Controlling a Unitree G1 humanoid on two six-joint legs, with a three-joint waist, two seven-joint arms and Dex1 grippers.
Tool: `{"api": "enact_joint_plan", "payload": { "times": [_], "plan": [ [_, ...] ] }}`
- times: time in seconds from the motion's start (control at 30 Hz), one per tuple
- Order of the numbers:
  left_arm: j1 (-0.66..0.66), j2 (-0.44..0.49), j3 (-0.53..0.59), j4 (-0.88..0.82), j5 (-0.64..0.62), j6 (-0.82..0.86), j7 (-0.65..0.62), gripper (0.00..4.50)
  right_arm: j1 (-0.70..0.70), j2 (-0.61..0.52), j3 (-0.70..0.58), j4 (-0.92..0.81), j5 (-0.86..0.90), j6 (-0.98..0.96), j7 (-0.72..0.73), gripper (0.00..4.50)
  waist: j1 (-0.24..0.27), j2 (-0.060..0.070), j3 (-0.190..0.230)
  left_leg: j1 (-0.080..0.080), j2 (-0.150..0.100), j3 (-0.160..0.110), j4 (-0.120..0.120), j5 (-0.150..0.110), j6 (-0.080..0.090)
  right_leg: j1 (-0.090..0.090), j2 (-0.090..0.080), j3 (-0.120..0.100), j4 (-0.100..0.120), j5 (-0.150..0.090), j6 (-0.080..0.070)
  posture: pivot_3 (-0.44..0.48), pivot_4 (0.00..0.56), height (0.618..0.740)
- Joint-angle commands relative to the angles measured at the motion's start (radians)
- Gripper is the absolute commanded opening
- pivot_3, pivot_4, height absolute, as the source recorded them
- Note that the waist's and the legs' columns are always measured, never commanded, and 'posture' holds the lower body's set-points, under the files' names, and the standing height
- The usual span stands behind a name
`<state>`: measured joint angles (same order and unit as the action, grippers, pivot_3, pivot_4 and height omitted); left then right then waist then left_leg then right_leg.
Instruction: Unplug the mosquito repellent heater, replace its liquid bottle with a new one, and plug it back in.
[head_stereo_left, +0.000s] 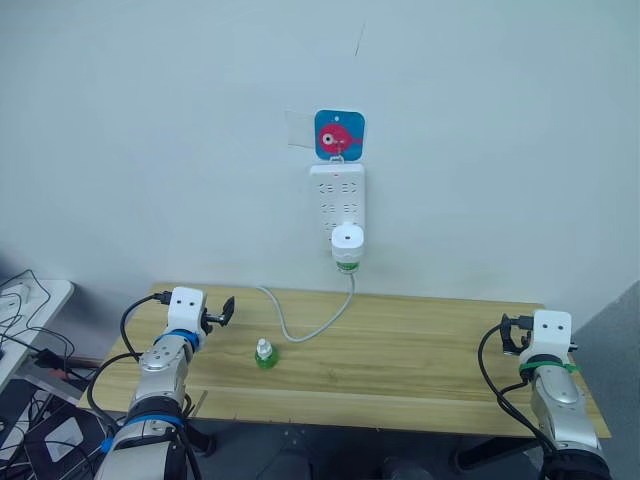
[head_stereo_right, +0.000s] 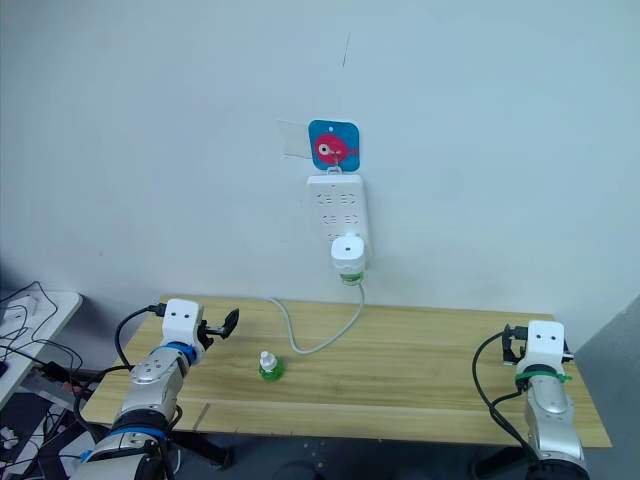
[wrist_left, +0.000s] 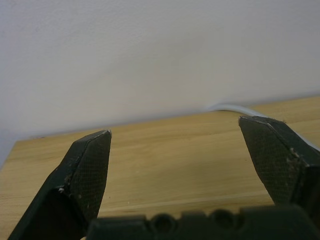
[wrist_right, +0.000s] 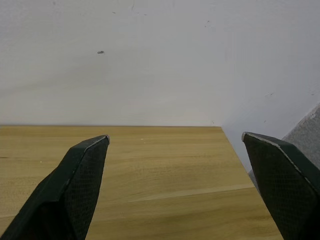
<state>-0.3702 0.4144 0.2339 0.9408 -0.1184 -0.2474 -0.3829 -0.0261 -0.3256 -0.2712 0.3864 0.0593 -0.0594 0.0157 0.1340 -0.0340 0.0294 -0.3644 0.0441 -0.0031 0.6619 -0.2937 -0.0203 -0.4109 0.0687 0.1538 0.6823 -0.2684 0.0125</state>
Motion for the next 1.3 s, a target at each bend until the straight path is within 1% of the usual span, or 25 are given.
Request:
{"api": "enact_joint_plan", "payload": {
  "times": [0.03,0.17,0.37,0.6,0.67,0.77,0.83,0.87,0.9,0.93,0.97,1.0,1.03,1.07,1.17,1.3],
  "plan": [
    [-0.03,0.013,0.007,-0.014,-0.014,-0.011,-0.012,4.5,0.002,-0.011,-0.017,-0.059,-0.001,-0.006,-0.008,4.45,0.0,0.0,0.0,0.0,0.0,0.0,0.0,0.0,0.0,0.0,0.0,0.0,0.0,0.0,0.0,0.282,0.0,0.74],
    [-0.036,0.02,0.01,-0.009,-0.012,-0.017,-0.022,4.5,0.031,-0.006,-0.021,-0.094,0.0,0.001,-0.013,4.45,-0.001,0.0,-0.001,0.0,0.0,0.0,0.0,0.0,0.0,0.0,0.0,0.0,0.0,0.0,0.0,0.275,0.0,0.74],
    [-0.037,0.031,0.017,-0.012,-0.025,-0.012,-0.077,4.5,0.09,0.007,-0.021,-0.174,0.005,0.021,-0.014,4.45,-0.003,0.0,-0.001,0.0,0.0,0.0,0.0,0.0,0.0,0.0,0.0,0.0,0.0,0.0,0.0,0.252,0.0,0.74],
    [-0.025,0.042,0.048,-0.061,-0.101,0.044,-0.204,4.5,0.124,0.017,-0.014,-0.254,0.007,0.055,-0.003,4.45,-0.006,0.0,-0.003,0.001,0.0,0.001,0.0,0.0,0.0,0.0,0.0,0.0,0.0,0.0,0.0,0.244,0.0,0.74],
    [-0.008,0.053,0.053,-0.11,-0.132,0.069,-0.26,4.5,0.128,0.014,-0.004,-0.291,0.013,0.069,0.021,4.45,-0.007,0.0,-0.003,0.0,0.0,0.001,0.0,0.0,0.0,0.0,0.0,0.0,0.0,0.0,0.0,0.244,0.0,0.74],
    [0.013,0.068,0.052,-0.168,-0.152,0.104,-0.306,4.5,0.137,0.012,0.01,-0.342,0.024,0.09,0.062,4.45,-0.01,0.0,-0.003,0.001,0.0,0.001,0.0,0.0,0.0,0.0,0.0,0.0,0.0,0.0,0.0,0.25,0.002,0.74],
    [0.033,0.091,0.035,-0.289,-0.193,0.168,-0.396,4.5,0.157,-0.005,0.039,-0.45,0.064,0.132,0.147,4.45,-0.014,0.0,-0.003,0.001,0.0,0.0,0.0,0.0,0.0,0.0,0.0,0.0,0.001,0.0,0.0,0.258,0.03,0.74],
    [0.042,0.105,0.022,-0.357,-0.213,0.202,-0.444,4.5,0.17,-0.018,0.054,-0.511,0.09,0.158,0.192,4.45,-0.016,0.001,-0.002,0.0,0.001,0.0,0.0,0.0,0.0,0.0,0.0,0.0,0.001,-0.001,0.0,0.258,0.03,0.74],
    [0.045,0.123,0.007,-0.429,-0.23,0.245,-0.489,4.5,0.185,-0.035,0.068,-0.585,0.121,0.19,0.238,4.45,-0.017,0.001,0.002,0.0,0.001,0.0,0.0,0.0,0.0,0.0,0.0,0.0,0.001,-0.002,0.001,0.268,0.053,0.74],
    [0.048,0.135,-0.002,-0.479,-0.241,0.278,-0.512,4.5,0.195,-0.047,0.073,-0.635,0.142,0.216,0.265,4.45,-0.017,0.002,0.005,0.0,0.001,-0.001,0.0,0.0,0.0,0.0,0.0,-0.001,0.001,-0.004,0.003,0.269,0.062,0.74],
    [0.029,0.149,-0.01,-0.522,-0.26,0.326,-0.535,4.5,0.202,-0.068,0.084,-0.705,0.175,0.258,0.3,4.45,-0.017,0.002,0.007,0.0,0.001,-0.002,0.001,0.0,0.0,0.0,0.0,-0.001,0.001,-0.006,0.0,0.277,0.085,0.74],
    [0.01,0.159,-0.017,-0.555,-0.273,0.367,-0.552,4.5,0.206,-0.084,0.091,-0.757,0.2,0.292,0.327,4.45,-0.017,0.004,0.013,0.0,0.001,-0.002,0.001,0.0,0.0,0.001,0.0,-0.001,0.001,-0.007,-0.002,0.276,0.096,0.74],
    [-0.016,0.17,-0.028,-0.585,-0.283,0.4,-0.573,4.5,0.209,-0.106,0.107,-0.819,0.23,0.331,0.361,4.45,-0.017,0.006,0.023,0.002,0.001,-0.002,0.002,0.0,0.0,0.003,0.0,-0.002,0.001,-0.008,-0.003,0.274,0.119,0.74],
    [-0.04,0.178,-0.037,-0.609,-0.292,0.431,-0.591,4.5,0.207,-0.125,0.12,-0.877,0.262,0.373,0.385,4.45,-0.017,0.007,0.035,0.002,0.001,-0.004,0.002,0.0,0.0,0.003,0.0,-0.002,0.001,-0.008,-0.003,0.274,0.122,0.74],
    [-0.101,0.186,-0.077,-0.645,-0.303,0.494,-0.644,4.5,0.156,-0.154,0.158,-1.003,0.353,0.493,0.416,4.45,-0.023,0.009,0.051,0.002,0.001,-0.006,0.003,0.0,0.0,0.004,0.001,-0.004,0.0,-0.008,-0.003,0.269,0.145,0.74],
    [-0.202,0.164,-0.117,-0.6,-0.291,0.518,-0.684,4.5,0.055,-0.162,0.203,-1.102,0.43,0.618,0.411,4.45,-0.034,0.009,0.085,0.001,0.0,-0.008,0.003,0.0,0.0,0.004,0.001,-0.006,0.0,-0.007,0.0,0.254,0.176,0.74]
  ]
}}
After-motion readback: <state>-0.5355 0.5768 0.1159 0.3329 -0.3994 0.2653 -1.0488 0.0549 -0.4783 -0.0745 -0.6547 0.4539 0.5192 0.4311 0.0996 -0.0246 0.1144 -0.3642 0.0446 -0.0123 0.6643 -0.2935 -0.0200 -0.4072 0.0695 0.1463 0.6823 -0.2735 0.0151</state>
